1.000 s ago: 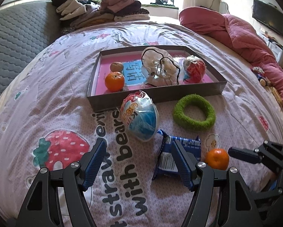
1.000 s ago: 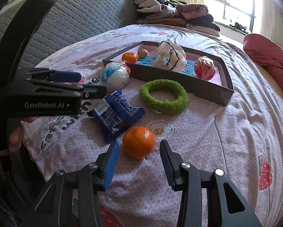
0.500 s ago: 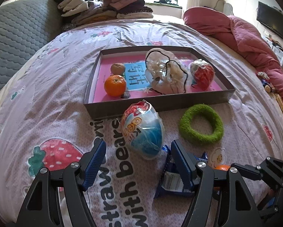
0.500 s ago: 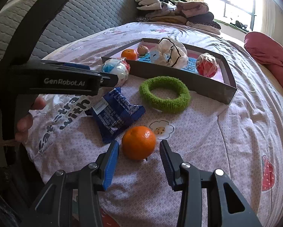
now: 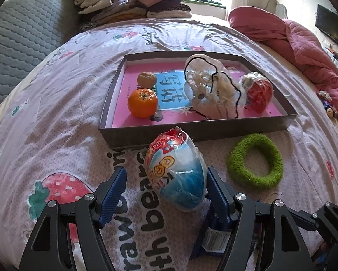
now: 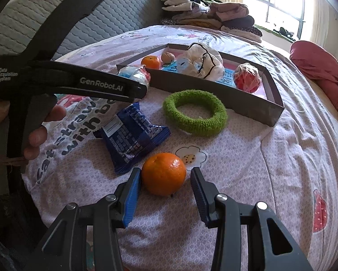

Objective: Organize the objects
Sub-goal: 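Close the left tool on the toy egg while the right tool grasps the mandarin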

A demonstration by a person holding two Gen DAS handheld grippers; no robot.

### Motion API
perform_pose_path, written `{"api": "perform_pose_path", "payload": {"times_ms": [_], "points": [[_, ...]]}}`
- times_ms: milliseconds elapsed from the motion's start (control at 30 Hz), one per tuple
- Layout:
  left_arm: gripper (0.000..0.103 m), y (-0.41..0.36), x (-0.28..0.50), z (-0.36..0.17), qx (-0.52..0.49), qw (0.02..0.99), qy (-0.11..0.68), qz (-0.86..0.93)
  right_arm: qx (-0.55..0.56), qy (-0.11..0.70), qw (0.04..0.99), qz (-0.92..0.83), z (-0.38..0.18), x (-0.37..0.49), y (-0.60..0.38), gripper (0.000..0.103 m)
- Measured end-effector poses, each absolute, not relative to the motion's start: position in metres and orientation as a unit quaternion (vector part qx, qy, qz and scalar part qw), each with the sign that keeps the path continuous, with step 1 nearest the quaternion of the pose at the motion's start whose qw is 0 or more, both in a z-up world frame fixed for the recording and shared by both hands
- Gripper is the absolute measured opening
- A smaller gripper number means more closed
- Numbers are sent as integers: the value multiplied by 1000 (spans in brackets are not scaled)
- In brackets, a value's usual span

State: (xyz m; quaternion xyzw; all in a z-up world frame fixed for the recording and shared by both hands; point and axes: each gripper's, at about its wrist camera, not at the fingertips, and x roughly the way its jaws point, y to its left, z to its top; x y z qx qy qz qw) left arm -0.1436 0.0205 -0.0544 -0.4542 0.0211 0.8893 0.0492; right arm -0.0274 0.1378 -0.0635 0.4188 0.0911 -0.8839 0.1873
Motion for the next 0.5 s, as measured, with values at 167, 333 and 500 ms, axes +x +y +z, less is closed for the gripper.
{"api": "perform_pose_path", "payload": {"times_ms": [167,333,500], "points": [[73,19,-150,-60,-459,44,19,887,416,92,187,-885,-66,-28,137,44],[73,17,-155,-65,-465,43,13,884,414,92,188,-886,-67,-30,137,44],[72,17,-159,-66,-462,45,9,886,415,86,191,-885,-67,-31,138,41]]}}
